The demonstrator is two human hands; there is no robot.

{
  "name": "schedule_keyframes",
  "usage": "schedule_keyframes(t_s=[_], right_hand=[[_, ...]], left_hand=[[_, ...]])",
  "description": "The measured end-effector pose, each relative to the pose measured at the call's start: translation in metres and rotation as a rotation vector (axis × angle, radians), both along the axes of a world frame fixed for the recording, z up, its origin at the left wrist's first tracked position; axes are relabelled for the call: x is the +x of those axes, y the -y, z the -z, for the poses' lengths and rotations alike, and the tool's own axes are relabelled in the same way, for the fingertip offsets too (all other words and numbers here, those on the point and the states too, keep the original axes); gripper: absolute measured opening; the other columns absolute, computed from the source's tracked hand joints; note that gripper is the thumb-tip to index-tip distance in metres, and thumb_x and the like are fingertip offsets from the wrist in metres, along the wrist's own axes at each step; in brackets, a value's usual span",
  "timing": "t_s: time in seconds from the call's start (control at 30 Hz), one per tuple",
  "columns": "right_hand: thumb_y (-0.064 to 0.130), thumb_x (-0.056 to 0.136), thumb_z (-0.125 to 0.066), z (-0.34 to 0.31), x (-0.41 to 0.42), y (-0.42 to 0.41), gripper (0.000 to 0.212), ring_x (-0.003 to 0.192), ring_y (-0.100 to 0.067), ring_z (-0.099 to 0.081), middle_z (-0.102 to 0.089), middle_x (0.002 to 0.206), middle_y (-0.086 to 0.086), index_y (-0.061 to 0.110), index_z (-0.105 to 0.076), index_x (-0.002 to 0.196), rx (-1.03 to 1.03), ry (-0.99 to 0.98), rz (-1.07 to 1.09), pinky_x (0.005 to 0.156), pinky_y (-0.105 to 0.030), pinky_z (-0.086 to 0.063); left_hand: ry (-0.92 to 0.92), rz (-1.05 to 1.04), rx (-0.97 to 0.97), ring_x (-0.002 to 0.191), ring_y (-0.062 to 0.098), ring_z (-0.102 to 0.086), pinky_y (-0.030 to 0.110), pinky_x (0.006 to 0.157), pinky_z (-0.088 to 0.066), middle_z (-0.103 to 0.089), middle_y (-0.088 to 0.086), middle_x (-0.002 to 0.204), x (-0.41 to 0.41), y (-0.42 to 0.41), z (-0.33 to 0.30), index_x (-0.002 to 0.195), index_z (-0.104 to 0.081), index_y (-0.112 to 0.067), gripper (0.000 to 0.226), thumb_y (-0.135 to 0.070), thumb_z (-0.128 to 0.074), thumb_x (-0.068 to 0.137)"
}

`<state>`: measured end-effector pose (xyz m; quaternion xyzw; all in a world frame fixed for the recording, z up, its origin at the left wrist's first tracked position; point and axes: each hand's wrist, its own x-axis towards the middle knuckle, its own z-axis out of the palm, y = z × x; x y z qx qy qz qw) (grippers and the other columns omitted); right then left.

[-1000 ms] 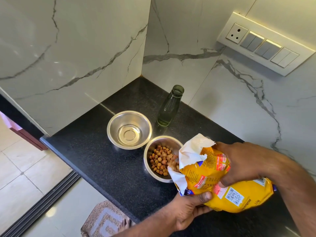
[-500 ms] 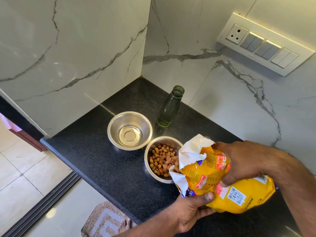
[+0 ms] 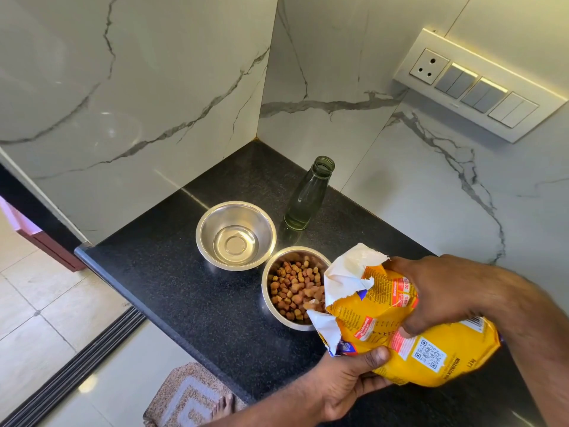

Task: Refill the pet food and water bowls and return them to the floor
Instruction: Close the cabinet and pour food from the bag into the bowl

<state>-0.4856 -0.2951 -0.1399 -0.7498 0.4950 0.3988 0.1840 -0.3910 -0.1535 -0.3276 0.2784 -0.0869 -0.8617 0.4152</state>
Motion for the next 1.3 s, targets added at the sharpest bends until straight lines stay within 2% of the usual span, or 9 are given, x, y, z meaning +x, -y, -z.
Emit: schedule_keyframes(t_s=[0.1, 0.23, 0.53, 0.77, 0.97, 1.3], right_hand=[[0.071, 0.062, -0.083, 0.000, -0.001, -0.001, 0.110, 0.107, -0.010, -0.065, -0.061, 0.132, 0.015, 0.047, -0.023, 0.150, 0.006, 0.006, 0.010, 0.092, -0.031, -0.057], [0.070, 0.062, -0.084, -0.001, -0.002, -0.003, 0.109, 0.106, -0.008, -0.066, -0.061, 0.131, 0.017, 0.047, -0.023, 0.150, 0.012, 0.010, 0.022, 0.091, -0.030, -0.057], [0.068, 0.066, -0.083, -0.005, -0.004, -0.006, 0.108, 0.104, -0.007, -0.064, -0.060, 0.133, 0.016, 0.046, -0.021, 0.151, -0.005, 0.001, 0.010, 0.090, -0.028, -0.056], [0.065, 0.067, -0.084, -0.007, -0.004, -0.006, 0.106, 0.095, -0.003, -0.059, -0.060, 0.132, 0.017, 0.045, -0.022, 0.151, -0.002, 0.019, 0.006, 0.081, -0.022, -0.051], [0.065, 0.067, -0.084, -0.006, -0.002, -0.005, 0.104, 0.097, -0.004, -0.058, -0.060, 0.132, 0.016, 0.047, -0.024, 0.149, -0.010, 0.019, -0.022, 0.085, -0.024, -0.052], [0.066, 0.066, -0.084, -0.003, -0.007, -0.005, 0.103, 0.100, -0.004, -0.063, -0.061, 0.125, 0.020, 0.050, -0.024, 0.148, 0.010, 0.037, -0.028, 0.090, -0.027, -0.055]], left_hand=[[0.003, 0.004, 0.002, 0.122, 0.033, -0.069, 0.045, 0.097, -0.059, -0.071, 0.015, 0.132, 0.000, -0.001, 0.000, 0.139, -0.059, -0.012, 0.050, -0.008, -0.075, 0.091], [0.004, 0.017, -0.002, 0.123, 0.033, -0.068, 0.048, 0.101, -0.057, -0.071, 0.014, 0.132, 0.000, -0.001, -0.002, 0.139, -0.059, -0.013, 0.051, -0.008, -0.077, 0.091], [0.006, 0.029, -0.003, 0.121, 0.032, -0.069, 0.043, 0.093, -0.061, -0.071, 0.014, 0.132, -0.003, -0.002, -0.006, 0.139, -0.059, -0.013, 0.052, -0.008, -0.077, 0.090], [0.003, 0.013, -0.010, 0.123, 0.032, -0.068, 0.045, 0.097, -0.059, -0.071, 0.014, 0.132, -0.006, -0.003, -0.006, 0.139, -0.059, -0.014, 0.054, -0.009, -0.077, 0.089], [0.016, -0.010, -0.042, 0.122, 0.033, -0.068, 0.052, 0.102, -0.055, -0.071, 0.014, 0.132, -0.010, -0.004, -0.007, 0.138, -0.059, -0.014, 0.053, -0.010, -0.078, 0.089], [0.044, -0.022, -0.036, 0.120, 0.033, -0.070, 0.046, 0.093, -0.061, -0.072, 0.013, 0.131, -0.010, -0.006, -0.009, 0.137, -0.059, -0.015, 0.060, -0.014, -0.083, 0.083]])
